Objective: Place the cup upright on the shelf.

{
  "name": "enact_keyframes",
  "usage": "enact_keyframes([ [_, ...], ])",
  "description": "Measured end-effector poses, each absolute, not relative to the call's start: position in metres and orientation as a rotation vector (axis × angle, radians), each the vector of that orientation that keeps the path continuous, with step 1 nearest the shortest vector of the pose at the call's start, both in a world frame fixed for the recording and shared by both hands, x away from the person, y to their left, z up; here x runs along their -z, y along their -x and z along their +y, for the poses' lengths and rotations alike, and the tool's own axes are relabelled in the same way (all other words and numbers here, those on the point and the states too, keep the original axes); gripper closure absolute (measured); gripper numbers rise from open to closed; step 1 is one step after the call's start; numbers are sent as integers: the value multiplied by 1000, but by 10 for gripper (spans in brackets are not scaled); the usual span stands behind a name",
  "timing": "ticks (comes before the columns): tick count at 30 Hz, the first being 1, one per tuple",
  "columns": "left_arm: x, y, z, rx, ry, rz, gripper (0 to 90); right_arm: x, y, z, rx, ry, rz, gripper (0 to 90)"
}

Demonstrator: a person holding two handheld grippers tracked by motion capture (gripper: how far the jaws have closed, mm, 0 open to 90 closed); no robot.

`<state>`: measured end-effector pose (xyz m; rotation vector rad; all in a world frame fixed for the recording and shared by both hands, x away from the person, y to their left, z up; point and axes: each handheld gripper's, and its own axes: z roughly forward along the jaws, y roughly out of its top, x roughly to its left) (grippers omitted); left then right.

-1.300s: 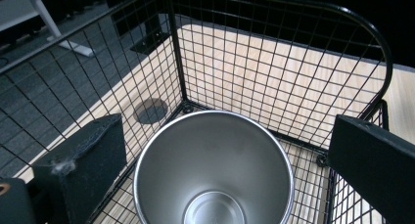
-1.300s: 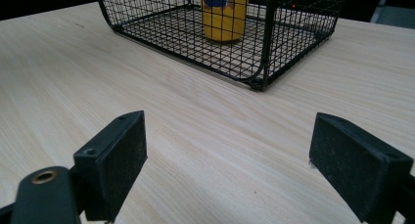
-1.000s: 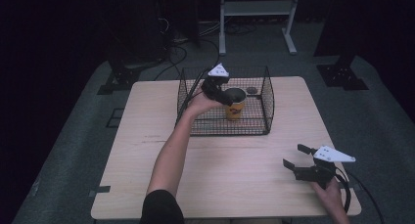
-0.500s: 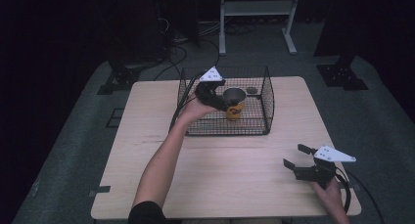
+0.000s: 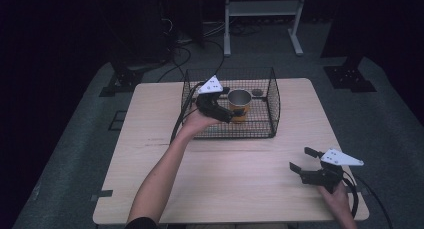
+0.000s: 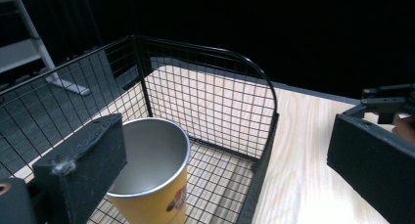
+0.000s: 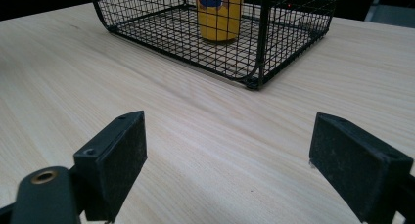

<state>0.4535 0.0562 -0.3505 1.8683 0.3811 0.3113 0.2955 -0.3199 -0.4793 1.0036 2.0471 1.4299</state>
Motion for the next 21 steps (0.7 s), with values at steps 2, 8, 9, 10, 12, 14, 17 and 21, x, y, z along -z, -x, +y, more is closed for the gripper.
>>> enact_keyframes([
  [2,352,-448,58,-308,-1865,375,7,479,-295,-320,-1427,-1004,2047,130],
  [8,355,-434,65,-305,-1842,374,6,479,-295,-319,-1420,-1000,2048,130],
  [9,355,-432,66,-306,-1841,373,6,479,-295,-319,-1420,-1000,2047,130],
  [10,356,-429,67,-307,-1837,372,6,479,-295,-319,-1419,-1000,2047,130],
  [12,357,-424,70,-306,-1832,366,7,479,-295,-319,-1417,-1000,2047,130],
  [14,358,-419,72,-306,-1828,365,7,479,-295,-319,-1415,-998,2047,130],
  [17,361,-412,75,-305,-1820,361,7,479,-295,-319,-1413,-1000,2046,130],
  [21,365,-406,78,-305,-1818,357,7,479,-295,-319,-1411,-1001,2044,130],
])
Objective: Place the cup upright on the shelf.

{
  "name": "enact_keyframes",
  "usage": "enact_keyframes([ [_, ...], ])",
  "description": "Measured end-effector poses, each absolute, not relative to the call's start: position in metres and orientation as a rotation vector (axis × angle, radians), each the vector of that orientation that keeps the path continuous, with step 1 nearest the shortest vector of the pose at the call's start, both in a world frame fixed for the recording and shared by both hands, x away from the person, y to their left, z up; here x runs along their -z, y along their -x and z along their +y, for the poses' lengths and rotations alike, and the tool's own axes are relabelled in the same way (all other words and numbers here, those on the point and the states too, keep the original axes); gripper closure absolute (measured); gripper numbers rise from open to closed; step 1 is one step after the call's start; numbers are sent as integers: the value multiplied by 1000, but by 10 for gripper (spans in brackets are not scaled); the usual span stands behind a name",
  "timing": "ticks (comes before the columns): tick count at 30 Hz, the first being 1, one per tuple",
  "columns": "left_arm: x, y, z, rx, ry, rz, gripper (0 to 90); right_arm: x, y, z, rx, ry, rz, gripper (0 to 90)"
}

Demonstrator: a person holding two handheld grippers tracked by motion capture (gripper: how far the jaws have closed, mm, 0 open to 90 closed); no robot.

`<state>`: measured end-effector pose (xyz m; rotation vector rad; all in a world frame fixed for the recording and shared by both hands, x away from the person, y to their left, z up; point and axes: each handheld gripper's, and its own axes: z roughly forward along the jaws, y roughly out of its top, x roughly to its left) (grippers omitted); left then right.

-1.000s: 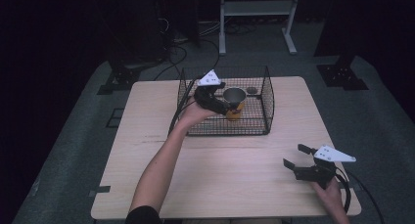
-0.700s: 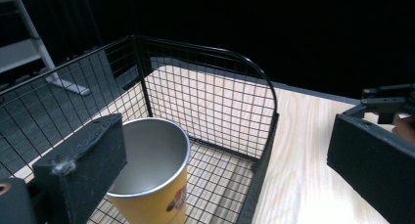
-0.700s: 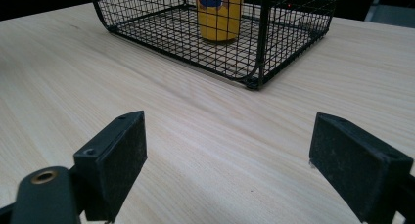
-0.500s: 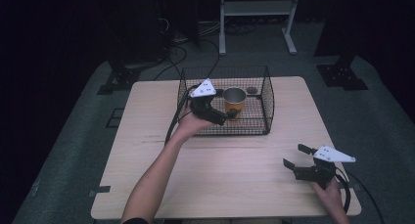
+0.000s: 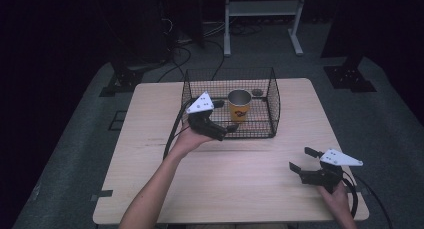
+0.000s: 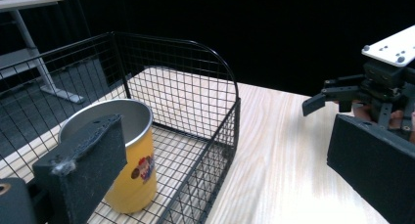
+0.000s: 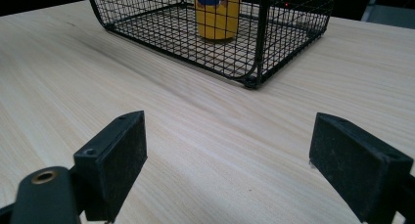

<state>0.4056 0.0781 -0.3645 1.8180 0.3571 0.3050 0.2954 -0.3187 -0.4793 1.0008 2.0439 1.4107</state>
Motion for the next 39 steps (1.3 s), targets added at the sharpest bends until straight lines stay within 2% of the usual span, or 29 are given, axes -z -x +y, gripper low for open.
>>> enact_keyframes([
  [39,402,-345,126,-333,-1756,401,6,479,-296,-318,-1408,-1012,2049,130],
])
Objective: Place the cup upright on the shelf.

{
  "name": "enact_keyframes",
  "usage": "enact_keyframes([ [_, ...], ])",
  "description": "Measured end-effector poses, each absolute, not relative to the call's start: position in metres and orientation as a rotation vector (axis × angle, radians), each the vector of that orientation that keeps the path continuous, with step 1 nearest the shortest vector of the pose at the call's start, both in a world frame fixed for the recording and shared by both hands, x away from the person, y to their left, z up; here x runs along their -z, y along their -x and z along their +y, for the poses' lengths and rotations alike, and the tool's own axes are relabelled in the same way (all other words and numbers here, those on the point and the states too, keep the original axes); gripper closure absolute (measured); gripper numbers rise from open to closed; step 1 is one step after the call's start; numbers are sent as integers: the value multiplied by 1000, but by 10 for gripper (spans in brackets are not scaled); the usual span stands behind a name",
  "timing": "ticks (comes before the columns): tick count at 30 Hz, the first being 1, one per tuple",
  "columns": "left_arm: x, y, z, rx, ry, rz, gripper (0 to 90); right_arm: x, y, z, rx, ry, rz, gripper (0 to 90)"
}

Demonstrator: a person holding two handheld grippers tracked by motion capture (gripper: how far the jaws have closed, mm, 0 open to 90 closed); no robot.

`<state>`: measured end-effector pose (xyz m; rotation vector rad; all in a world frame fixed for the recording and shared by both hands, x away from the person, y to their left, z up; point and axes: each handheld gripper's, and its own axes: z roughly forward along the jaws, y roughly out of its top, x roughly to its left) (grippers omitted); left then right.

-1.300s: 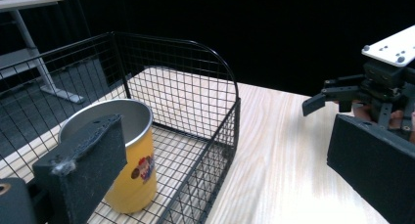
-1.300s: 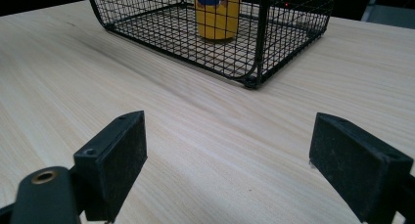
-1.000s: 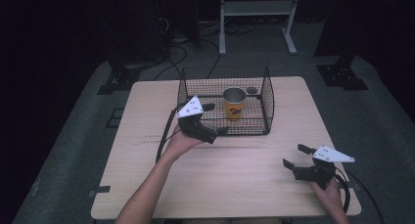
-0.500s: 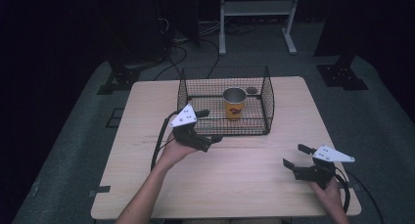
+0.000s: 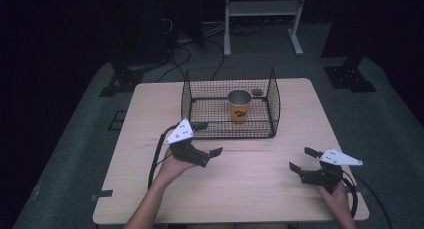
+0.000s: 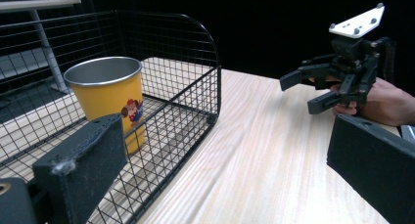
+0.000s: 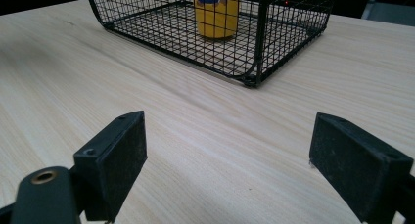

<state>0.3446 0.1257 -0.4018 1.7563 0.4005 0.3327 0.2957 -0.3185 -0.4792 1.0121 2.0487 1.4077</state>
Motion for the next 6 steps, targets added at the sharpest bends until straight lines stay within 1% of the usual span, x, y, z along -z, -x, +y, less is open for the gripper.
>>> enact_keyframes([
  [6,412,-327,135,-375,-1737,418,6,479,-296,-320,-1421,-1017,2047,130],
])
